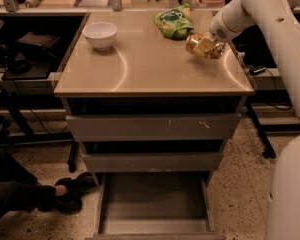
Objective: Pick orange can from bottom drawer and place on counter
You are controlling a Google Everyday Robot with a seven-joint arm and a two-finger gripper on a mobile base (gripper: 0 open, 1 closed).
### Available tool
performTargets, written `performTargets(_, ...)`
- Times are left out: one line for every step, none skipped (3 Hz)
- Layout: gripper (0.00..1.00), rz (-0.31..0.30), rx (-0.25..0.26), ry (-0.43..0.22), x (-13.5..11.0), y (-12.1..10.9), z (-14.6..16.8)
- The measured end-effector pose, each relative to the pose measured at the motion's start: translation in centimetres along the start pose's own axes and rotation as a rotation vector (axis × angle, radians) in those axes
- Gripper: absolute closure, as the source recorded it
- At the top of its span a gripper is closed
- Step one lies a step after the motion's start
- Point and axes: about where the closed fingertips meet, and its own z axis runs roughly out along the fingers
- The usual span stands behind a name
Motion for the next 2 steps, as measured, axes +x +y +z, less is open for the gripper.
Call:
performTargets(0.0,0.0,0.0,0.0,0.0,0.0,0.01)
performTargets(0.0,0.0,0.0,0.0,0.0,0.0,0.01)
